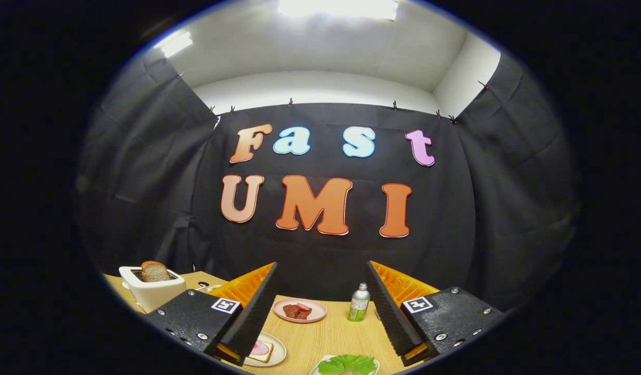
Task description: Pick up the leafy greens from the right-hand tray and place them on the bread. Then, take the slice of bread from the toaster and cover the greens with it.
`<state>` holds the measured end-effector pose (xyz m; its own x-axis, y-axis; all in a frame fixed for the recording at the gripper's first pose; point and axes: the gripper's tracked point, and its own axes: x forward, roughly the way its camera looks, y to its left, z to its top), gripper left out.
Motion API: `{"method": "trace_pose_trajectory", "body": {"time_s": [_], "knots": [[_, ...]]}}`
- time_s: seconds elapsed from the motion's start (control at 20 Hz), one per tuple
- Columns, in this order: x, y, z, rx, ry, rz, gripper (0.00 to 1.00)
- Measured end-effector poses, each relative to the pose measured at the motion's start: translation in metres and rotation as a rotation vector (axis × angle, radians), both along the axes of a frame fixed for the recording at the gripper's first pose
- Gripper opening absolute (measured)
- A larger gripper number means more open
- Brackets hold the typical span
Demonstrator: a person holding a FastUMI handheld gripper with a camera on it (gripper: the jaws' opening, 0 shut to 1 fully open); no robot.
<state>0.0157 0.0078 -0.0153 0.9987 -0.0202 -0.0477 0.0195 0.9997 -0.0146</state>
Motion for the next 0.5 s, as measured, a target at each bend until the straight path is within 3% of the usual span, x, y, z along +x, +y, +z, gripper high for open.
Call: {"method": "trace_pose_trajectory", "body": {"time_s": [0.5], "knots": [[-0.001, -0.018, -0.045, -0.003, 0.153, -0.017, 0.98]]}}
